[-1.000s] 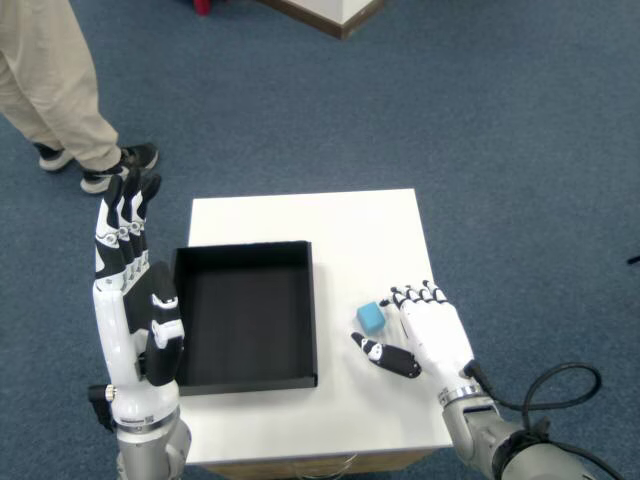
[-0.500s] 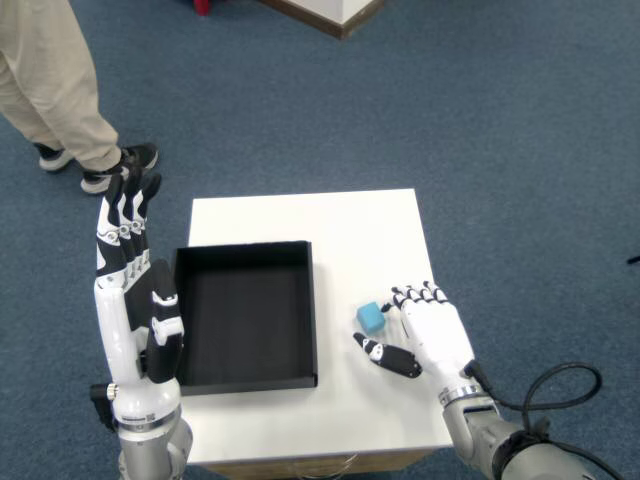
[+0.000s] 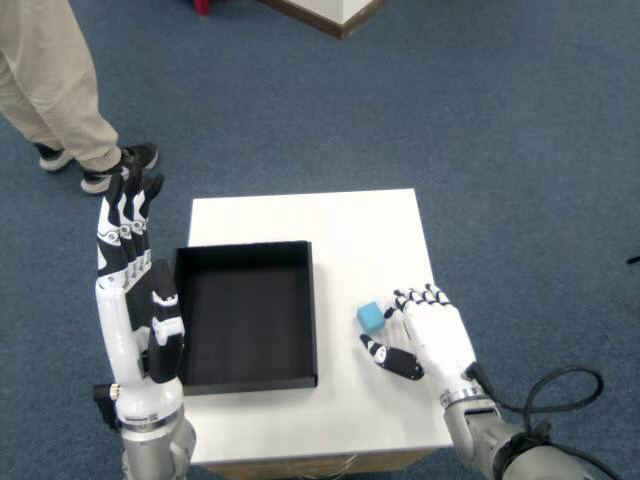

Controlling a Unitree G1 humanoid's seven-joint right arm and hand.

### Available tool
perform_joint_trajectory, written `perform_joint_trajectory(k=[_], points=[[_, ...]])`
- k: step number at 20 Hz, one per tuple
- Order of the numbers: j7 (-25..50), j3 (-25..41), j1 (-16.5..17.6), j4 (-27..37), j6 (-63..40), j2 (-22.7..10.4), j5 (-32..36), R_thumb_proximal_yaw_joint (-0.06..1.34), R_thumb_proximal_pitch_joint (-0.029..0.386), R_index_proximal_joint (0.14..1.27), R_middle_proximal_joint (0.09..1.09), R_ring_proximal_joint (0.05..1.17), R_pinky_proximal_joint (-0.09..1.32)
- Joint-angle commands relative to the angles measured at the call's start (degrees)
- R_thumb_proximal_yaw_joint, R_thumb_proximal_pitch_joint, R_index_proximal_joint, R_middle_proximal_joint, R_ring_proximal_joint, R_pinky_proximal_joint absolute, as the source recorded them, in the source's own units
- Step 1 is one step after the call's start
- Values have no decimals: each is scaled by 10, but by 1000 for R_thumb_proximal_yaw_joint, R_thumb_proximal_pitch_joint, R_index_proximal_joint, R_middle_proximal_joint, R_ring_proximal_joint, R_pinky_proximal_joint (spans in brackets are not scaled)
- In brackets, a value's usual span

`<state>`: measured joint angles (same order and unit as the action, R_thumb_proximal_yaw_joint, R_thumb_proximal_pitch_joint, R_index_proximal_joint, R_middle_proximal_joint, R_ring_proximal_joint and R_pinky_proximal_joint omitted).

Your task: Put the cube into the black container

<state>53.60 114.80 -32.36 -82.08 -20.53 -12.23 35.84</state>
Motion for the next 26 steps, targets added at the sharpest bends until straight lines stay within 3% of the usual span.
perform_joint_trajectory(k=[1, 10, 26], points=[[15, -8, -19, -10, -1, -8, 17, 590, 55, 746, 334, 309, 177], [31, -17, -30, -11, -1, 12, 25, 556, 66, 735, 332, 307, 170], [45, -10, -45, 3, 28, 19, 19, 471, 19, 688, 316, 295, 157]])
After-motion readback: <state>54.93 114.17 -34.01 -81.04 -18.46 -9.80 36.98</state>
